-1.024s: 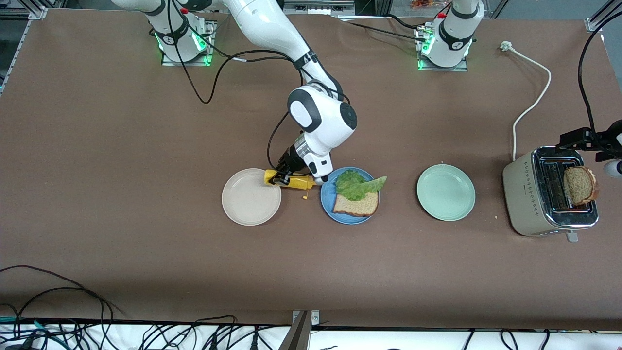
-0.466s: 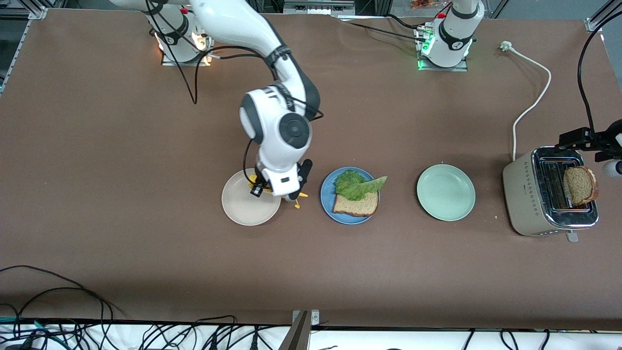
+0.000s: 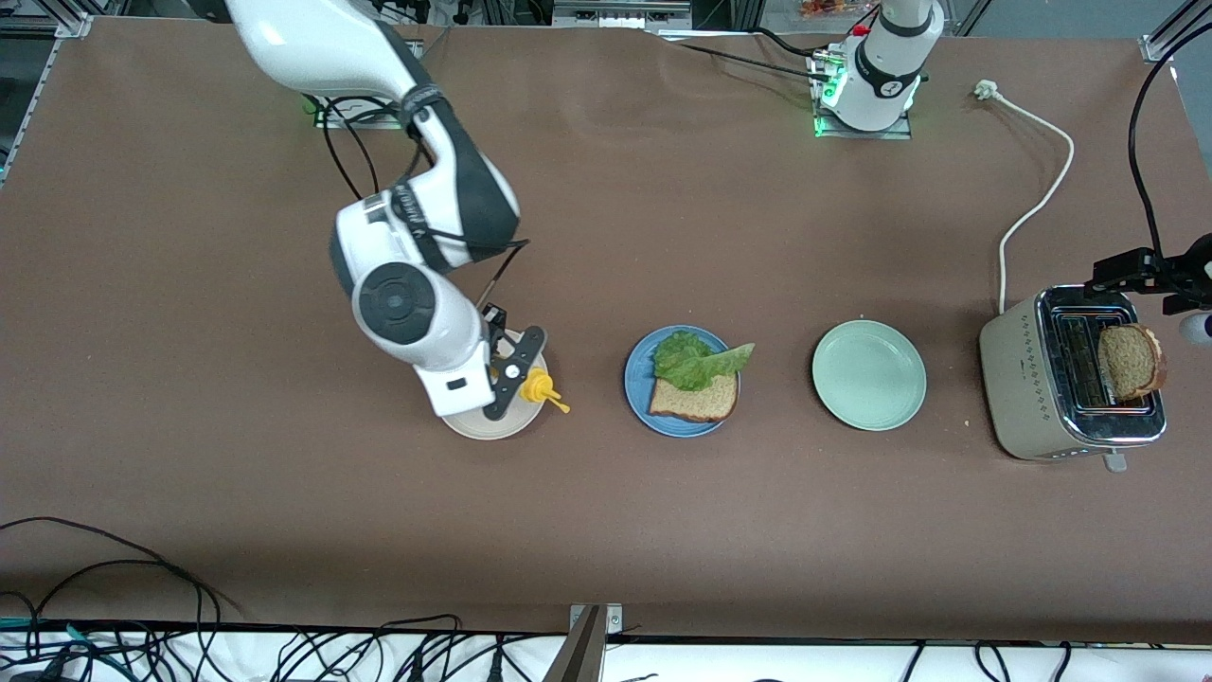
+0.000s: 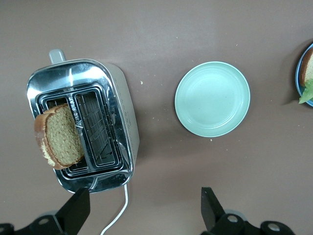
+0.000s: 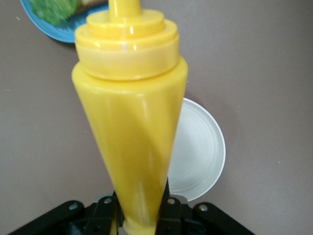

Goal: Make sandwich in blue plate with both arms
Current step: 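Carry the mustard bottle back beside the white plate with the right gripper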

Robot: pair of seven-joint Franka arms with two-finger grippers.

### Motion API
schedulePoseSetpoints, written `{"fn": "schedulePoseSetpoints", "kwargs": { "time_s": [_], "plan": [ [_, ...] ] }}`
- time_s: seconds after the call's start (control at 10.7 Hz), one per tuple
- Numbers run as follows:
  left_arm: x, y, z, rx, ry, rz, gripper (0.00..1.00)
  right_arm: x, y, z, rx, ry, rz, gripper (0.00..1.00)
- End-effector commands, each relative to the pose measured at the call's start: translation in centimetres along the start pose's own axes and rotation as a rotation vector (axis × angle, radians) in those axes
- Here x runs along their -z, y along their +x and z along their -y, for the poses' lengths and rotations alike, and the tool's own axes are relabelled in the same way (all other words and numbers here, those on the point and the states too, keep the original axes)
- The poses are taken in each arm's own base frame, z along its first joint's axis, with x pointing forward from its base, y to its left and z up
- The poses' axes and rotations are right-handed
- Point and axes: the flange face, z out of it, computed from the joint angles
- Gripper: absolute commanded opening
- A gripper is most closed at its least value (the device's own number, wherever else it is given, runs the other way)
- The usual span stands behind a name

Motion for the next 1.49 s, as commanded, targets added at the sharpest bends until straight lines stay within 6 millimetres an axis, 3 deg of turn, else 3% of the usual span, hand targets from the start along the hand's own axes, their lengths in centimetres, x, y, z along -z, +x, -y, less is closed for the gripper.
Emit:
{"fn": "schedulePoseSetpoints", "kwargs": {
  "time_s": [0.0, 0.19, 0.47, 0.74, 1.21, 1.4],
  "plan": [
    [0.7, -0.4, 0.1, -0.004, 0.005, 0.000, 1.00, 2.7, -2.7, -1.6, 0.049, 0.119, -0.112, 0.00],
    [0.7, -0.5, 0.4, -0.001, 0.005, 0.000, 1.00, 3.1, -4.3, -3.4, 0.089, 0.162, -0.149, 0.00],
    [0.7, -0.5, 0.4, -0.001, 0.005, 0.000, 1.00, 3.3, -8.1, -7.7, 0.161, 0.229, -0.236, 0.00],
    [0.7, -0.6, 0.7, 0.002, 0.004, 0.000, 1.00, 2.6, -11.5, -11.0, 0.258, 0.268, -0.294, 0.00],
    [0.6, -0.8, 1.3, 0.007, 0.003, 0.001, 1.00, -1.1, -16.4, -15.7, 0.445, 0.341, -0.400, 0.00],
    [-0.6, -1.1, 4.0, 0.049, -0.004, 0.014, 1.00, -3.3, -18.7, -17.9, 0.503, 0.348, -0.441, 0.00]
  ]
}}
